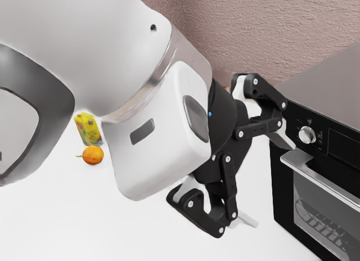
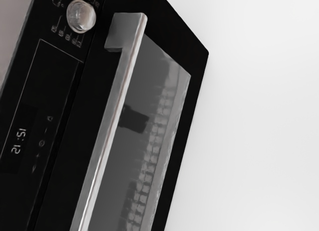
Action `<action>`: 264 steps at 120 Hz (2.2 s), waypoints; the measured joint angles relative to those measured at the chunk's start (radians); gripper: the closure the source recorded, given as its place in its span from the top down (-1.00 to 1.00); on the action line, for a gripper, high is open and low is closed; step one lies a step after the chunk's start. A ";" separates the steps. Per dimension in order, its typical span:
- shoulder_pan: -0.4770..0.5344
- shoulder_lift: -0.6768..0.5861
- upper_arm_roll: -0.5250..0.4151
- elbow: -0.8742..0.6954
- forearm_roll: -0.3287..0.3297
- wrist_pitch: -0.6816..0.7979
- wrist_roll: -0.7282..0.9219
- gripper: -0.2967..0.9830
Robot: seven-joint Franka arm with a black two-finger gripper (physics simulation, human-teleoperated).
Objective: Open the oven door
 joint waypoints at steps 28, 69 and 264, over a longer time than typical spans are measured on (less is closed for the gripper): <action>-0.002 0.104 -0.056 0.032 0.011 0.065 0.207 0.54; -0.003 0.182 -0.075 0.042 0.020 0.114 0.401 0.54; 0.003 0.372 -0.075 -0.025 0.109 0.271 0.532 0.54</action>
